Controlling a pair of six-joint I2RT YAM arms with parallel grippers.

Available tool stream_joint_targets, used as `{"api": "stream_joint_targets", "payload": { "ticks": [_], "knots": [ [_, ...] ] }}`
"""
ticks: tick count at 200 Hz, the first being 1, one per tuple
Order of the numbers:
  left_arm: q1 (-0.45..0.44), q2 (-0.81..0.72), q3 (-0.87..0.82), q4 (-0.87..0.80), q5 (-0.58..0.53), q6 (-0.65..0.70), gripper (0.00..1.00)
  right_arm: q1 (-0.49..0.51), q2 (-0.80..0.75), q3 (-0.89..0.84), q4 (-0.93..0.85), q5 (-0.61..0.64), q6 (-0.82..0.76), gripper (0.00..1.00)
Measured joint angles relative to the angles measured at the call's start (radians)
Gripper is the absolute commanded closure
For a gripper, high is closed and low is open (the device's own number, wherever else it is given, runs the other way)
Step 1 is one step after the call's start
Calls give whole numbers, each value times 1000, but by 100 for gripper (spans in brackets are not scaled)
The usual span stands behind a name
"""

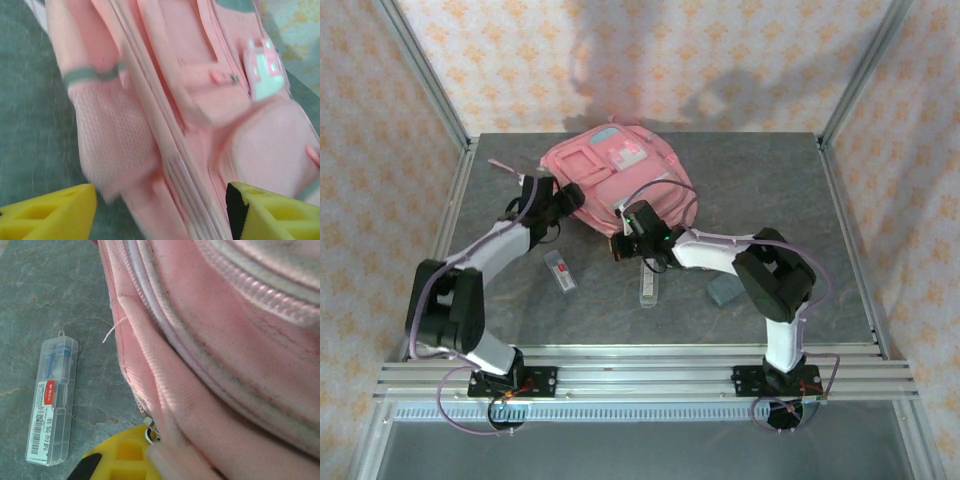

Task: Pack the student bag
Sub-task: Zip the student bag at the top-center of the table.

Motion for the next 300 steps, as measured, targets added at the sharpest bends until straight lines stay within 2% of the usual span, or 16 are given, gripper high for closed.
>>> {"api": "stream_joint_targets", "payload": {
  "ticks": [29, 66, 77, 95, 128, 182, 221, 248, 300],
  "knots": [
    [-82, -94, -166, 64, 8, -72, 30, 1, 26, 26, 2, -34, 18, 100],
    [-167, -69, -233, 131, 1, -140, 30, 2, 27, 31, 8, -48, 34, 100],
    [-175, -44, -230, 165, -10, -155, 34, 2, 27, 31, 8, -51, 37, 100],
    [-181, 4, -224, 209, -26, -165, 52, 4, 27, 31, 8, -53, 41, 100],
    [-195, 74, -182, 240, -41, -174, 100, 7, 27, 31, 5, -50, 47, 100],
    [-161, 87, -142, 202, -29, -148, 100, -28, -8, -3, -24, -47, 33, 100],
    [-72, 84, -137, 172, -30, -100, 100, -160, -163, -141, -88, -34, 5, 100],
    [-57, 84, -116, 144, -10, -68, 100, -242, -212, -186, -105, -27, -17, 100],
    [-38, 149, 35, 24, -19, -13, 100, -194, -215, -168, -107, -19, -14, 100]
  ]
}}
